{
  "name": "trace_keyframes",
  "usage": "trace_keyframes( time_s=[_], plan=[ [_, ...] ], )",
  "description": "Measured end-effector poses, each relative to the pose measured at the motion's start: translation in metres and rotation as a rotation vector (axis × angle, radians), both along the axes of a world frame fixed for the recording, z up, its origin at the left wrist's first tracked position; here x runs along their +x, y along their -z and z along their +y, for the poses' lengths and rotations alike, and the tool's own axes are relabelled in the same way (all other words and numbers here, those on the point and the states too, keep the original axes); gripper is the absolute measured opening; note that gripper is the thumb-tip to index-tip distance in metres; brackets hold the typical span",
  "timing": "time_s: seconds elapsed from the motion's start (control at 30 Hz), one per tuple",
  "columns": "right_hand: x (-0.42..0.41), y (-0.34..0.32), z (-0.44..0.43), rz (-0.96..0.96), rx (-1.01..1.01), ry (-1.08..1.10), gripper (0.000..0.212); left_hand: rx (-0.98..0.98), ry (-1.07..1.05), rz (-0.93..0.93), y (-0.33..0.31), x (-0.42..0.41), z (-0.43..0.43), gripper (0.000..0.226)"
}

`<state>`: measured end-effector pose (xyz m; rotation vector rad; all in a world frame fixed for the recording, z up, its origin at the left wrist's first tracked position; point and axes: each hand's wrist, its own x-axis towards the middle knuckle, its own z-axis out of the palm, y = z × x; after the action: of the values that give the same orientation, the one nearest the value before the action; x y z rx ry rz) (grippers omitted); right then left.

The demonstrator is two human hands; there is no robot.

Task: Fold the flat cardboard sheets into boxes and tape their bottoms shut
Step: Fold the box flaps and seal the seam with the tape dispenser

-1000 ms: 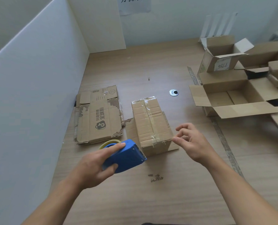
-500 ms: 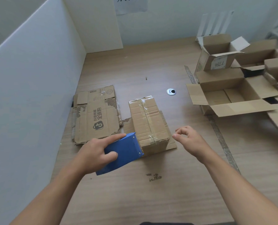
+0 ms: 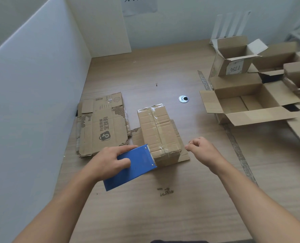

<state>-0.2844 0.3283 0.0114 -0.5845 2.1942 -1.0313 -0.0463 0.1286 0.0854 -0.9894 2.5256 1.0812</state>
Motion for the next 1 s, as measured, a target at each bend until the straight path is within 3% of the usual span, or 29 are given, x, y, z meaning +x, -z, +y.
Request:
trace_keyframes(
  time_s=[0.17,0.27,0.47,0.6,0.73,1.0],
  plan=[
    [0.002,0.006,-0.003,-0.075,0.023,-0.02,0.032,0.0,0.007,-0.082,-0.002,-0.01,-0.003,0.057],
    [0.005,0.008,-0.005,-0.215,0.057,0.028,0.026,0.015,-0.002,-0.121,-0.001,-0.017,-0.004,0.063],
    [0.013,0.013,-0.011,-0.43,0.107,0.098,0.016,0.048,-0.001,-0.171,-0.003,-0.023,-0.004,0.047],
    [0.011,0.018,-0.003,-0.282,0.106,0.091,0.031,0.021,-0.003,-0.174,-0.002,-0.021,-0.007,0.061],
    [0.018,0.024,0.001,-0.078,0.006,-0.004,0.018,0.005,0.001,-0.168,0.001,-0.022,-0.005,0.065],
    [0.035,0.017,-0.004,-0.424,-0.176,0.206,0.023,-0.014,0.02,-0.166,-0.002,-0.022,-0.005,0.065]
  ],
)
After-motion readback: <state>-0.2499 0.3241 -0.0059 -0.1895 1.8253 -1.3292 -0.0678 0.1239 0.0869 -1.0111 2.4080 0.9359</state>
